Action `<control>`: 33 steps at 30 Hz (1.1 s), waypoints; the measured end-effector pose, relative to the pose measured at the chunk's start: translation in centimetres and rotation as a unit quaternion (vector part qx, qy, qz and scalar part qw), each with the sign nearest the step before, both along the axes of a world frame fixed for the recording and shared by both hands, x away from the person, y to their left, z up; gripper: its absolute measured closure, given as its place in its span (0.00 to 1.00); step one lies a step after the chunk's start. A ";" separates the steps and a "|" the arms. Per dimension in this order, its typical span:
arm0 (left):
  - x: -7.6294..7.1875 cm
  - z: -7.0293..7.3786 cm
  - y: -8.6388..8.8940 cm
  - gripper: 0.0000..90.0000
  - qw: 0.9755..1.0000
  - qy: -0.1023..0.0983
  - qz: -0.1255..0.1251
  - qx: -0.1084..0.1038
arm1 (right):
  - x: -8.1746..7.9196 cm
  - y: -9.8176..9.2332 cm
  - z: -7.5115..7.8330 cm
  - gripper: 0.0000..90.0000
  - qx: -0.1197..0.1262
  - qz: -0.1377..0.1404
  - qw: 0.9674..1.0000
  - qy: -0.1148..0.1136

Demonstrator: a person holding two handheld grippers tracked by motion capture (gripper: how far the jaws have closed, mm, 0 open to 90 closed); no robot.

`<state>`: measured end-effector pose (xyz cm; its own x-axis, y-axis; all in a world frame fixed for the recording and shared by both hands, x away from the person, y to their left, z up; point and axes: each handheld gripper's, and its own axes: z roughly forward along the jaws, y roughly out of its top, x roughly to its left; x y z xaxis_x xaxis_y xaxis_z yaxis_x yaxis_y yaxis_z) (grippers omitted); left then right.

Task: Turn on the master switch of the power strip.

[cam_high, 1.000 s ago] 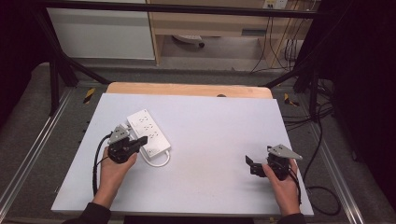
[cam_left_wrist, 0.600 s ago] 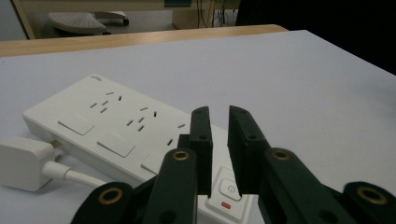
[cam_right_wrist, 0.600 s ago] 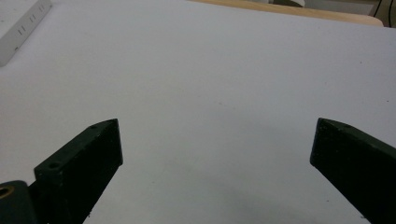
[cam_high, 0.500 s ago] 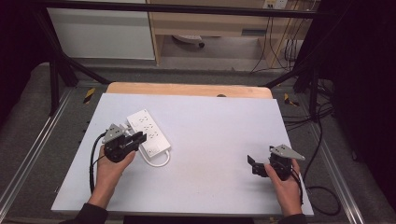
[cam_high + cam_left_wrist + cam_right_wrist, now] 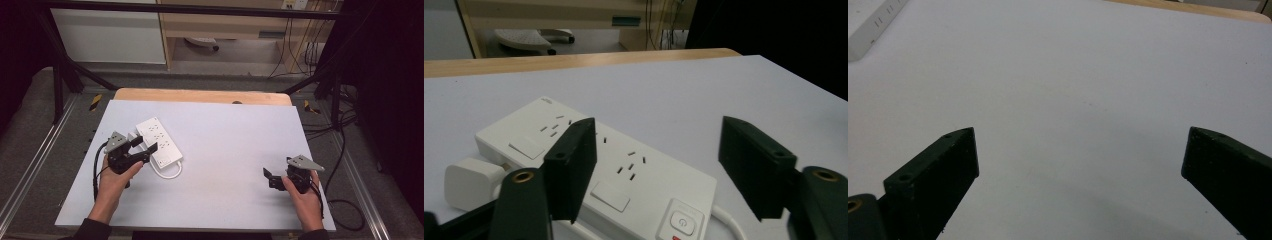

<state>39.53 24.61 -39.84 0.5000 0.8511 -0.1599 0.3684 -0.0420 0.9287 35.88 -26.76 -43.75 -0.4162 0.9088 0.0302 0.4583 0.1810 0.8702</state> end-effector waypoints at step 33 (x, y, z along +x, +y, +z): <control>-2.8 2.5 2.6 0.07 1.000 -0.012 0.003 -0.022 | 0.0 0.3 0.1 0.03 -0.002 0.009 1.000 -0.004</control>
